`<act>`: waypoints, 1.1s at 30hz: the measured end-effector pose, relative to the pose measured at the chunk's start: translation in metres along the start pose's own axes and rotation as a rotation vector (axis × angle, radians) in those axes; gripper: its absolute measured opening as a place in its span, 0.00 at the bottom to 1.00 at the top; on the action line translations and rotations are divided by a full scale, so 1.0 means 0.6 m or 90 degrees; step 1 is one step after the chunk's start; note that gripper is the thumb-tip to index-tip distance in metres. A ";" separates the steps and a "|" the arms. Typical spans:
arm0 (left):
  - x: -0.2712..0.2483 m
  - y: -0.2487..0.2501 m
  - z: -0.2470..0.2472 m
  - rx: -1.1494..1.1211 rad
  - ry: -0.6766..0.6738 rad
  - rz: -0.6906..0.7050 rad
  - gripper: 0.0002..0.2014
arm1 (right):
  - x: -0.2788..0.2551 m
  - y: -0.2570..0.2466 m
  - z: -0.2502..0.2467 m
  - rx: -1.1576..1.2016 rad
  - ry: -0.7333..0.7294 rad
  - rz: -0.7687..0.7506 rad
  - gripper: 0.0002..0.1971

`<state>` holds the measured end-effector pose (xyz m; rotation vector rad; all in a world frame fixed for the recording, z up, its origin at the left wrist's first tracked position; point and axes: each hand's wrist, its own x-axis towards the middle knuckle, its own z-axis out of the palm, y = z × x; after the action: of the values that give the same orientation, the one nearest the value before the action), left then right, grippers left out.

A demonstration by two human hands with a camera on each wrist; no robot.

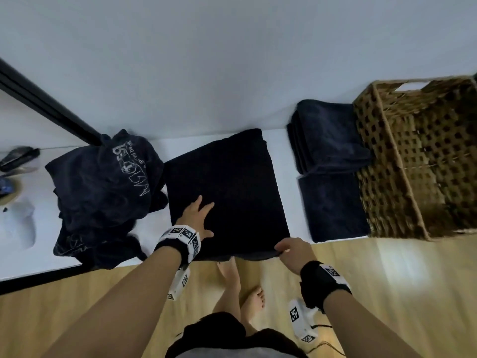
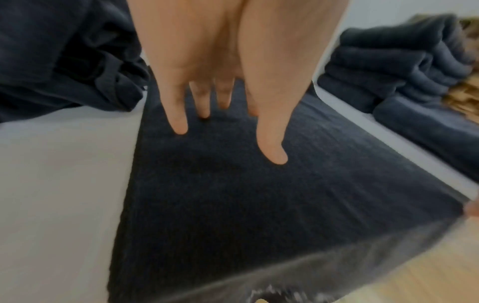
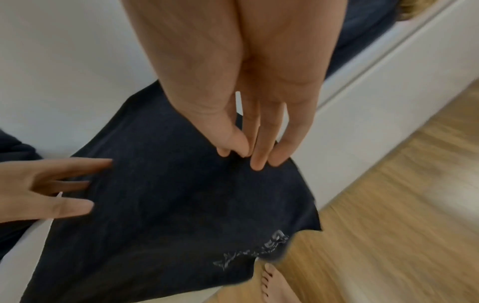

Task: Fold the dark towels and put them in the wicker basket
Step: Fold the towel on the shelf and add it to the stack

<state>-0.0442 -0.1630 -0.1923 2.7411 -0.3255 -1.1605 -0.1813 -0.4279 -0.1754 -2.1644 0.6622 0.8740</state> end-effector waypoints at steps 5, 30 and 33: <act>0.013 -0.003 0.037 0.126 0.064 0.025 0.45 | 0.071 -0.099 -0.019 -0.023 0.113 -0.131 0.14; 0.149 -0.016 -0.146 -0.561 0.305 -0.351 0.16 | 0.136 -0.161 0.004 -0.120 0.125 -0.035 0.43; 0.145 -0.025 -0.148 -0.757 0.325 -0.274 0.09 | 0.137 -0.165 0.002 -0.115 0.126 -0.029 0.44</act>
<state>0.0808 -0.1660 -0.1941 1.8824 0.7891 -0.3823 -0.0635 -0.3811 -0.1965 -2.4416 0.6470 0.7259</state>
